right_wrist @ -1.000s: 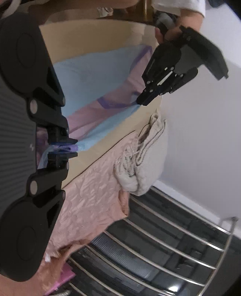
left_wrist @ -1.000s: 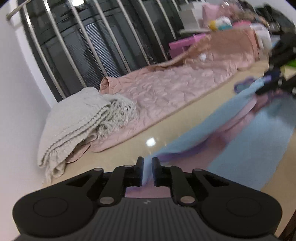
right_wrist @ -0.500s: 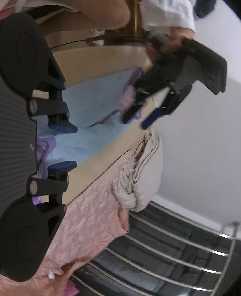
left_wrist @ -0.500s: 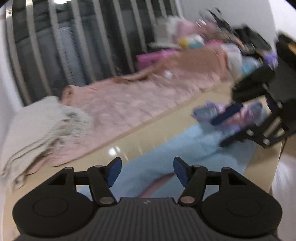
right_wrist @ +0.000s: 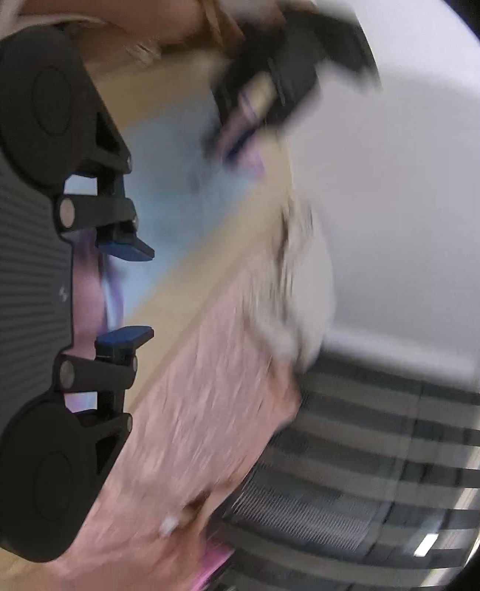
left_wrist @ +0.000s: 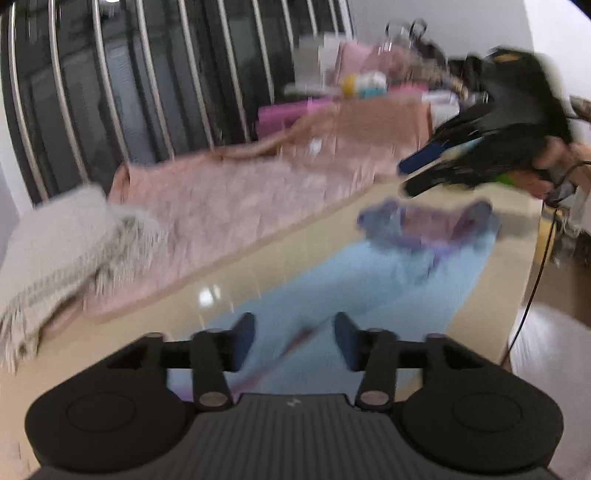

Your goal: Fold clothes

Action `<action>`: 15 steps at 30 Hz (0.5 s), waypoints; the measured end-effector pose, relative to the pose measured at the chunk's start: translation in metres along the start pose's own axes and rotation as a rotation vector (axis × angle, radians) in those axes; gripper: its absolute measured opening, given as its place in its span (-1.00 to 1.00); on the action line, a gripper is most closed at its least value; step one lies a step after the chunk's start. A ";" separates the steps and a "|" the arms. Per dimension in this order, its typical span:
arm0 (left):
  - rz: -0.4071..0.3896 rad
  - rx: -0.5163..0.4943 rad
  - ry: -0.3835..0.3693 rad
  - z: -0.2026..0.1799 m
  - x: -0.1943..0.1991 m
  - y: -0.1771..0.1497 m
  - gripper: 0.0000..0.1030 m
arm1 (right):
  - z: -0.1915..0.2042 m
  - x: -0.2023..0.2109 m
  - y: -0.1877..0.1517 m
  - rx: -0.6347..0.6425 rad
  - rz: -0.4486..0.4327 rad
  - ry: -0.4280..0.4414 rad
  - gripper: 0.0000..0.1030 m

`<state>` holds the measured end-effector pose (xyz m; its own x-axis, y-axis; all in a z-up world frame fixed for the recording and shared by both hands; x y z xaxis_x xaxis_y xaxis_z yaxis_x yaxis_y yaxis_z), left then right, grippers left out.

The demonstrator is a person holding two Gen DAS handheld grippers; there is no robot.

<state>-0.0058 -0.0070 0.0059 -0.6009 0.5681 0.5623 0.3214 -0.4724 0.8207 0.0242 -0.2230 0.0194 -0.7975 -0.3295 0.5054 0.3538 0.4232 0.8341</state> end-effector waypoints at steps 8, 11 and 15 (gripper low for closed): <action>0.087 0.036 0.017 -0.003 -0.057 -0.007 0.04 | -0.021 -0.089 -0.013 -0.172 0.356 -0.067 -0.82; 0.082 0.055 0.034 -0.003 -0.057 -0.012 0.04 | -0.024 -0.075 -0.005 -0.199 0.250 -0.199 -1.00; 0.071 0.110 0.036 0.002 -0.055 -0.016 0.06 | -0.025 0.011 -0.008 -0.234 -0.113 -0.375 -1.00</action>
<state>0.0238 -0.0296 -0.0376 -0.5986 0.5106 0.6172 0.4411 -0.4330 0.7861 0.0247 -0.2512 0.0235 -0.9440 -0.0155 0.3297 0.3213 0.1857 0.9286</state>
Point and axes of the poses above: each gripper's, at about its wrist camera, not at the fingertips, and x roughly against the way its jaws point, z to its left, y to its top, the point moved 8 cm from there along -x, roughly the way its jaws point, and after that the axes turned 10 degrees about -y, right-handed, at the moved point
